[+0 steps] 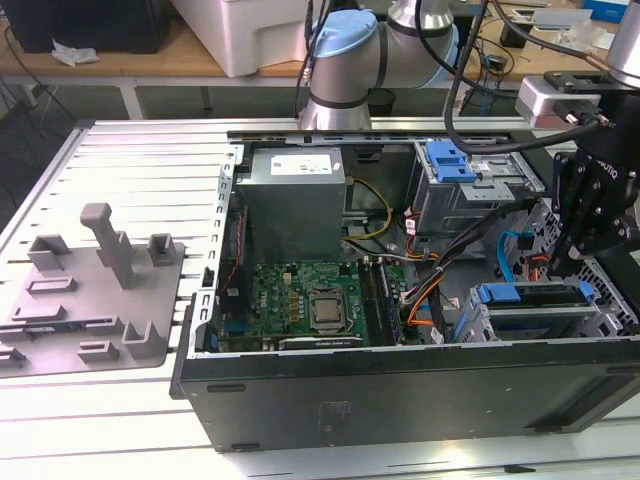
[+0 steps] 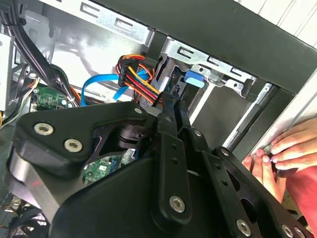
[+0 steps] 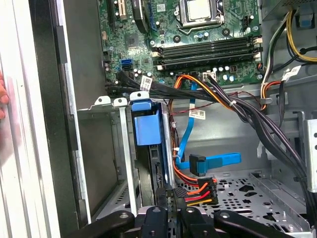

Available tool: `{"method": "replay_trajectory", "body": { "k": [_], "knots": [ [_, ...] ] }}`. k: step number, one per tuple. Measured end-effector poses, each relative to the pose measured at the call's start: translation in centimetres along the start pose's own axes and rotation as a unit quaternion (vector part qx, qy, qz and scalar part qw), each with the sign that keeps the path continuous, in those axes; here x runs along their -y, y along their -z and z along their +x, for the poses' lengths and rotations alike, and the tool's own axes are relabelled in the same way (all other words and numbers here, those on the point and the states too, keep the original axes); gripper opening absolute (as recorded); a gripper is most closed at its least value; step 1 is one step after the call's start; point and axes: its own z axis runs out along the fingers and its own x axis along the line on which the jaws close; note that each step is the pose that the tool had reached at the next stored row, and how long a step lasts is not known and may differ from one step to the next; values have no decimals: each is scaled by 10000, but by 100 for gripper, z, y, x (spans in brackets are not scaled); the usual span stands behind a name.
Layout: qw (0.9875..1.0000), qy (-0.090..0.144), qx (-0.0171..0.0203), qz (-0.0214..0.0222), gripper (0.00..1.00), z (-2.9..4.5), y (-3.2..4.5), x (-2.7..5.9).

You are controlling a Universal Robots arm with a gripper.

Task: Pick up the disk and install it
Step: 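Insert the first disk wire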

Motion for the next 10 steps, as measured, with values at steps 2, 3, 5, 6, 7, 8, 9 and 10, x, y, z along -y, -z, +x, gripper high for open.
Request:
{"method": "replay_trajectory", "body": {
  "k": [2, 3, 5, 6, 7, 8, 9, 10],
  "knots": [
    [10000, 0, 0, 0, 17, 6, -1, 1],
    [10000, 0, 0, 0, 17, 15, -3, 2],
    [10000, 1, 0, 0, 17, 57, -17, 6],
    [10000, 1, -1, 0, 17, 57, -22, 6],
    [10000, 1, 0, 0, 17, 55, -39, 5],
    [10000, 2, 0, 0, 17, 54, -52, 5],
    [10000, 2, 6, -1, 17, 53, -53, 5],
    [10000, 2, 20, -2, 17, 54, -53, 5]
  ]
}}
